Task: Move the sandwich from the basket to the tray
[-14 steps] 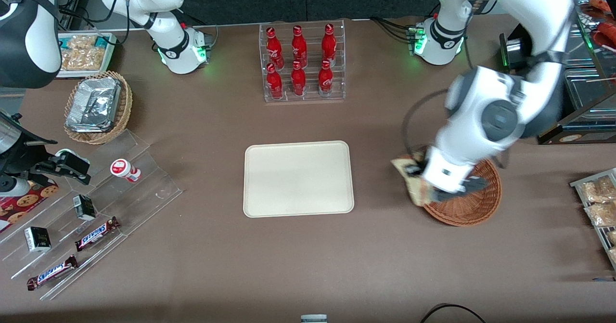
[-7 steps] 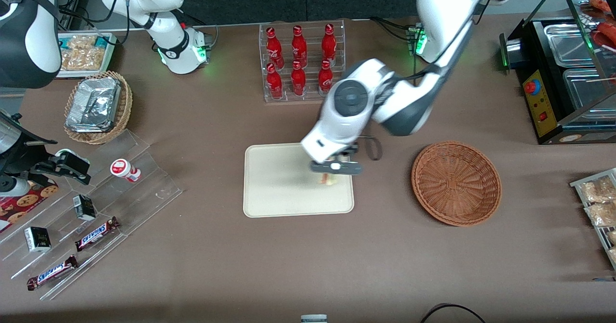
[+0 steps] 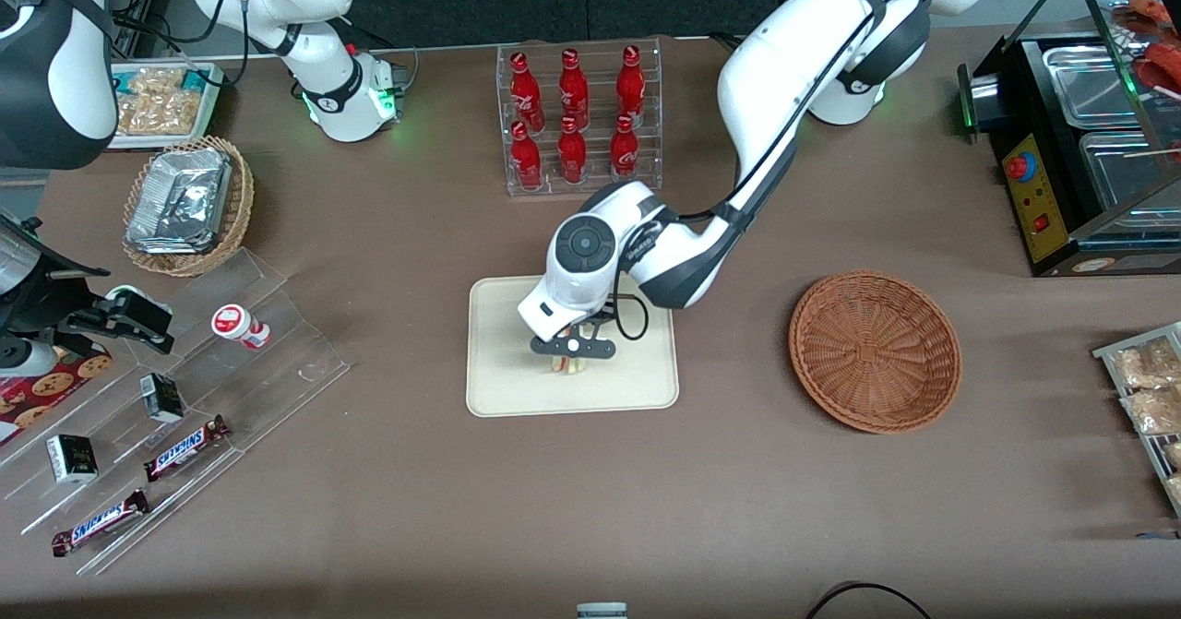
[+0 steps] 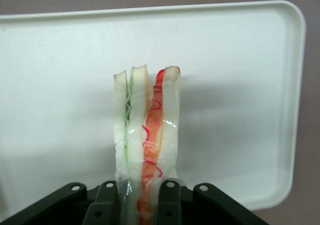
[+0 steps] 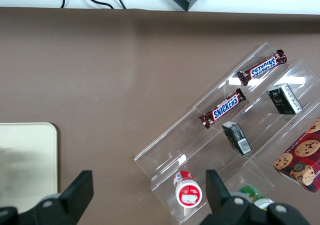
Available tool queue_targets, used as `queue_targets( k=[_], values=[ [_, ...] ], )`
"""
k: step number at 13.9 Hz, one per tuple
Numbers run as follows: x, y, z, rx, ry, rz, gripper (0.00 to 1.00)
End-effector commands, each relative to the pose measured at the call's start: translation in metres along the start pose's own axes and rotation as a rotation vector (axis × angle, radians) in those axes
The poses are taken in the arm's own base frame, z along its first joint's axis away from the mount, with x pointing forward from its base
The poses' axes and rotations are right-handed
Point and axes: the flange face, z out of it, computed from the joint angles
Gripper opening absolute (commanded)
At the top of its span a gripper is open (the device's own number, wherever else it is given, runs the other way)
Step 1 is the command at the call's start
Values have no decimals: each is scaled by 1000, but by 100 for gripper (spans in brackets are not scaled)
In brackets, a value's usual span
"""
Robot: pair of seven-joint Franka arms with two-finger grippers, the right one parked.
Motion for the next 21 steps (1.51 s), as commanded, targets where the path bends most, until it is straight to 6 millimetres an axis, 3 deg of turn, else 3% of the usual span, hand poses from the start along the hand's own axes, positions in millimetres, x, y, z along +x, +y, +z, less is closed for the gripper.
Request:
queue_targets(
  k=[1, 2, 5, 6, 7, 9, 11, 14, 16, 17, 21],
  values=[
    [8, 1, 14, 27, 40, -33, 6],
    [4, 6, 21, 32, 51, -30, 7],
    [2, 5, 35, 49, 53, -37, 32],
    [2, 5, 35, 50, 54, -36, 57],
    [0, 7, 33, 48, 56, -35, 100],
    [4, 7, 18, 34, 66, -77, 100],
    [12, -1, -13, 41, 56, -96, 100],
    [35, -47, -97, 19, 27, -161, 100],
    [36, -98, -140, 46, 10, -113, 100],
    [37, -136, -160, 25, -16, -121, 100],
    [11, -262, -208, 48, -15, -75, 100]
  ],
)
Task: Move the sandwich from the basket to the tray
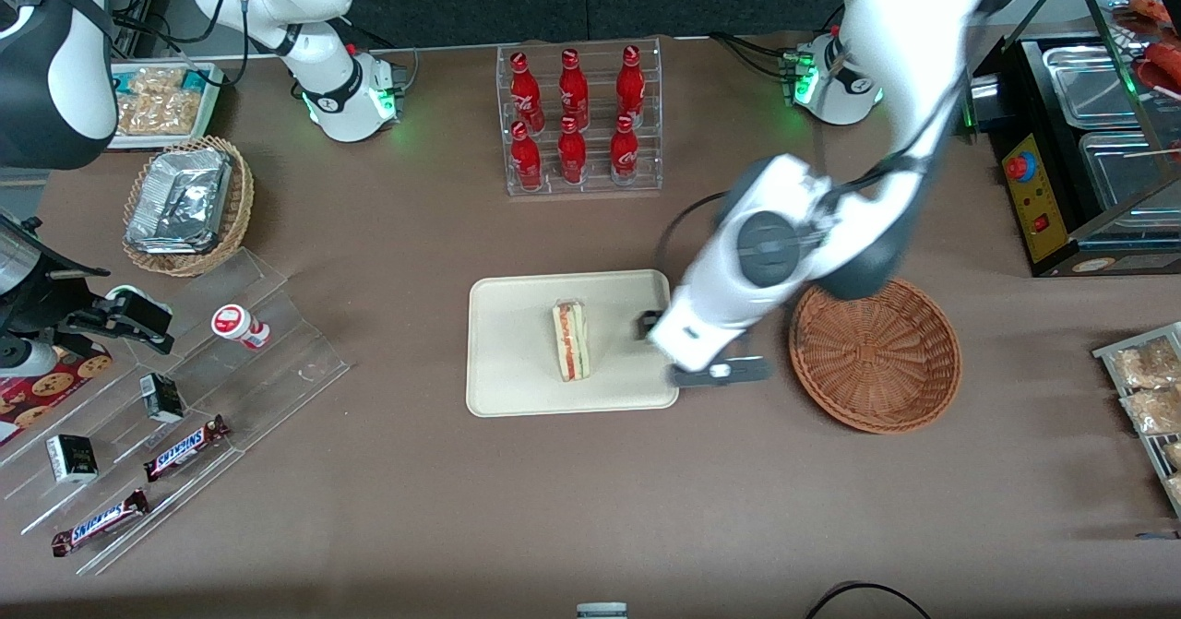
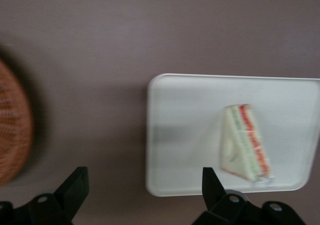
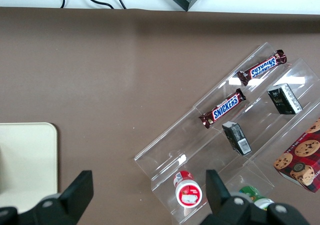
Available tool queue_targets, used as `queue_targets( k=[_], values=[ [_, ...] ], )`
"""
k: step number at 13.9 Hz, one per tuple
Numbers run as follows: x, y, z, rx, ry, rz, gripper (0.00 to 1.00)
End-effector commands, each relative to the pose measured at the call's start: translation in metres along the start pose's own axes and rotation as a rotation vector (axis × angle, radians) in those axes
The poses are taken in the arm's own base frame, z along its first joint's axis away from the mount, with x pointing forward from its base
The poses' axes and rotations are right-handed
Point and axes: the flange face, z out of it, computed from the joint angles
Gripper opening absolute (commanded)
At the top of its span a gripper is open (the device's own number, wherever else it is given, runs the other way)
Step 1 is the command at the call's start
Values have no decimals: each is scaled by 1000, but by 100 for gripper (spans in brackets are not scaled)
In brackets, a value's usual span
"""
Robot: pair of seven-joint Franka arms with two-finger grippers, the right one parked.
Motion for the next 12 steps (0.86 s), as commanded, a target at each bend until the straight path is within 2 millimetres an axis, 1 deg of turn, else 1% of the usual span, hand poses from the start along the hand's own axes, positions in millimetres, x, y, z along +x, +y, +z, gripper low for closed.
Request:
queue_targets(
  k=[1, 2, 4, 6, 7, 8, 9, 10, 11, 12],
  values=[
    [-36, -93, -19, 44, -2, 33, 100],
    [-41, -126, -28, 58, 1, 55, 100],
    [-48, -185, -45, 76, 7, 80, 100],
    [-56, -222, -69, 75, -16, 81, 100],
    [-61, -233, -86, 78, -16, 74, 100],
    [-64, -245, -109, 77, -18, 47, 100],
    [-65, -251, -138, 76, -25, 36, 100],
    [-67, -256, -167, 76, -40, 24, 100],
    [-70, -256, -190, 78, -39, 25, 100],
    [-73, -255, -207, 88, -31, 26, 100]
  ],
)
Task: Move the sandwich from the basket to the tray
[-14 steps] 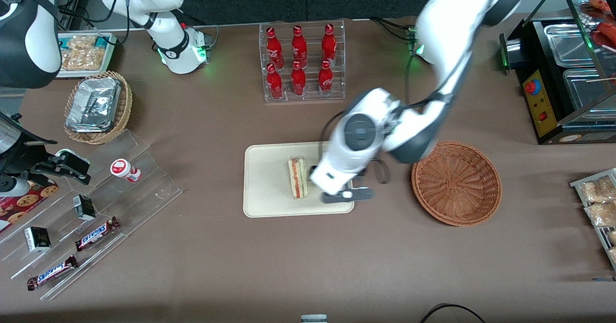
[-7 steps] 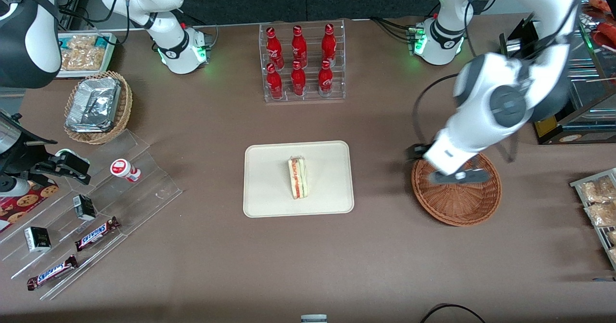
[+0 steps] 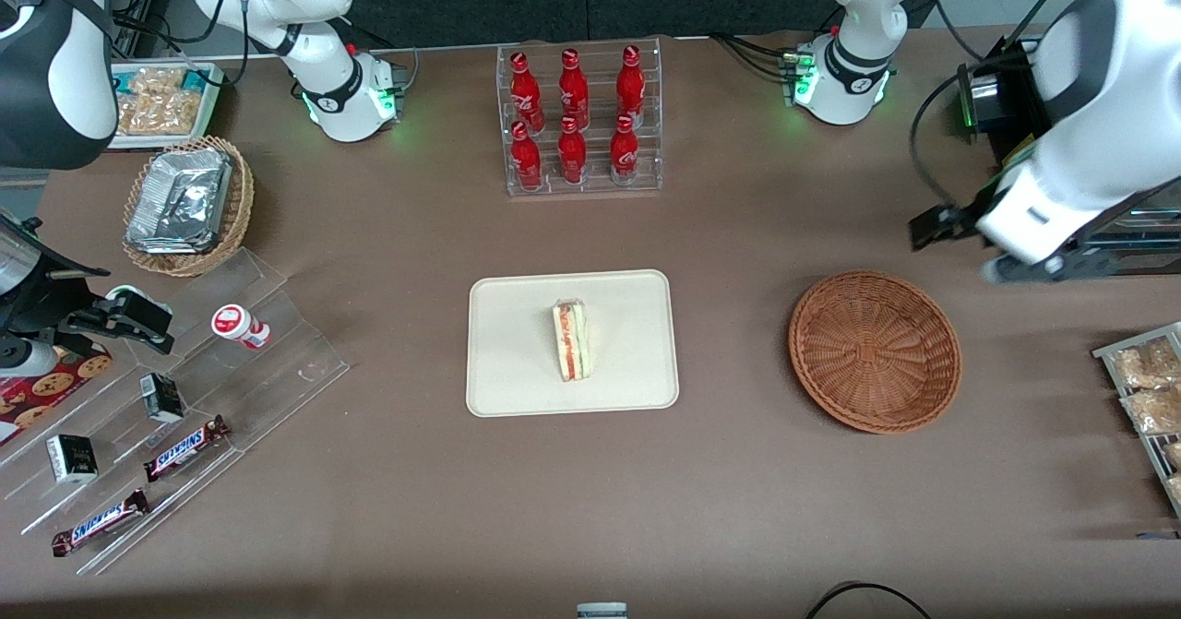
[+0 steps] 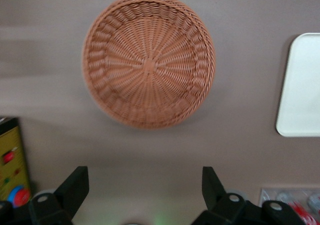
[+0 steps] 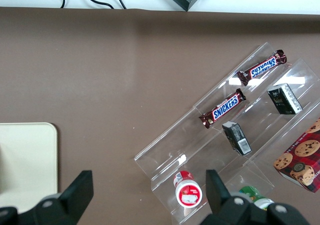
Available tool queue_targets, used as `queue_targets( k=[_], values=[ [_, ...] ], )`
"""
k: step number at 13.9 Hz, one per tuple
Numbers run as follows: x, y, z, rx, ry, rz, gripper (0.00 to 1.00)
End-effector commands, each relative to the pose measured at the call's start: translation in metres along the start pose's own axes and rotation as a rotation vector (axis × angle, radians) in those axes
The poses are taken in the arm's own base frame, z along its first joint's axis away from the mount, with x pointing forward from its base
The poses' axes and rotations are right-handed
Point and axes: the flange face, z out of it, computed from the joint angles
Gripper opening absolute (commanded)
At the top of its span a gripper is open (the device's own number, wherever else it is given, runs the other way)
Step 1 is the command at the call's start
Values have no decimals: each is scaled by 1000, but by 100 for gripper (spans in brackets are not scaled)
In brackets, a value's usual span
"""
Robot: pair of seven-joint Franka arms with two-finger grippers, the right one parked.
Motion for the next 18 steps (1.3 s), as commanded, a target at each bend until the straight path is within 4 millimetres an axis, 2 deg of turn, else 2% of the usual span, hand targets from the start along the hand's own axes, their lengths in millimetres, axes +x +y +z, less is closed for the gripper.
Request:
queue_targets(
  k=[1, 3, 5, 7, 11, 18],
  values=[
    [-9, -1, -46, -1, 12, 13, 100],
    [-12, -2, -57, 5, 24, 10, 100],
    [-17, -4, -78, 34, 47, 8, 100],
    [-18, -2, -86, 39, 54, 12, 100],
    [-19, 12, -82, 44, 49, 30, 100],
    [-18, 9, -82, 39, 48, 31, 100]
  ],
)
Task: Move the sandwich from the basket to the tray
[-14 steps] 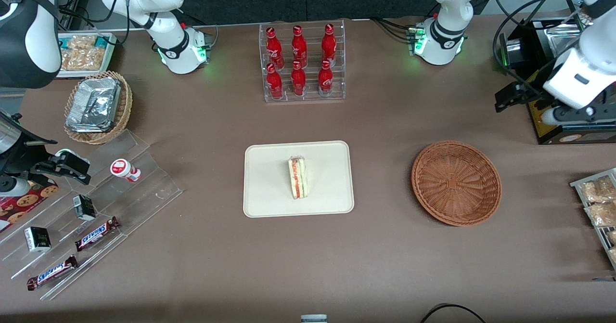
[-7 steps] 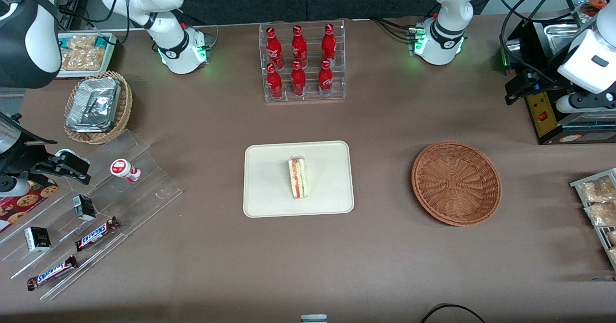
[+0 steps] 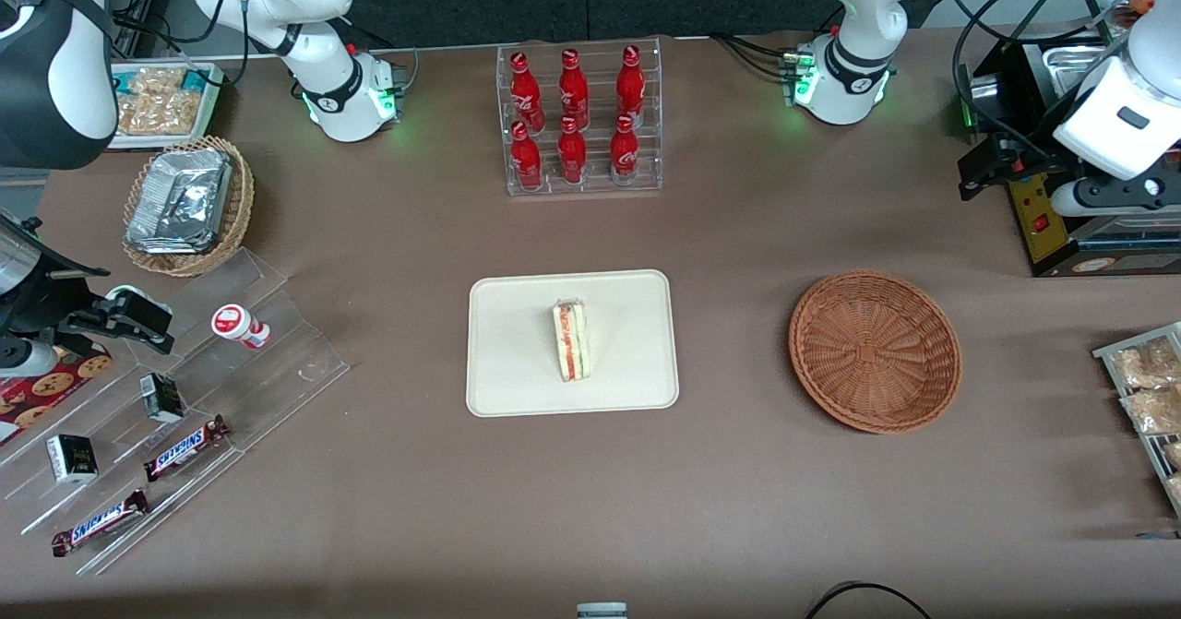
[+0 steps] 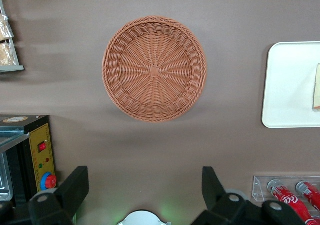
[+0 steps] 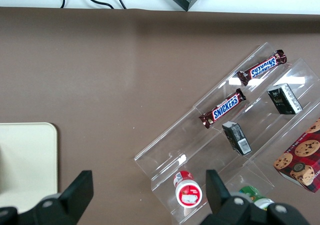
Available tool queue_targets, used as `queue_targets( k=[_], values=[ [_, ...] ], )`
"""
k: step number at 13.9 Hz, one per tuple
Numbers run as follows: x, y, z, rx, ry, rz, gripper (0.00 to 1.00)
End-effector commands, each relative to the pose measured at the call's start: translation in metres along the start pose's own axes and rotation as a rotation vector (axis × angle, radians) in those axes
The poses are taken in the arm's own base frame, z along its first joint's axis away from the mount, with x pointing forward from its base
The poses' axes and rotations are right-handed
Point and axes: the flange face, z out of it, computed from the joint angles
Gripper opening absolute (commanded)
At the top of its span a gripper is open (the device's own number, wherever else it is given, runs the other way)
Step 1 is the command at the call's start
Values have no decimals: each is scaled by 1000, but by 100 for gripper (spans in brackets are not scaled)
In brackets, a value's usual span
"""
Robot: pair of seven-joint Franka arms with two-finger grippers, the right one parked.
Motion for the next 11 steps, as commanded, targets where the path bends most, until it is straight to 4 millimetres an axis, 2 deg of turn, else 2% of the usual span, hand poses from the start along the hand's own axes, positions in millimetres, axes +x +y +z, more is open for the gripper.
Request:
queue_targets(
  k=[1, 11],
  values=[
    [2, 2, -4, 15, -7, 7, 100],
    [3, -1, 0, 19, -16, 8, 100]
  ],
)
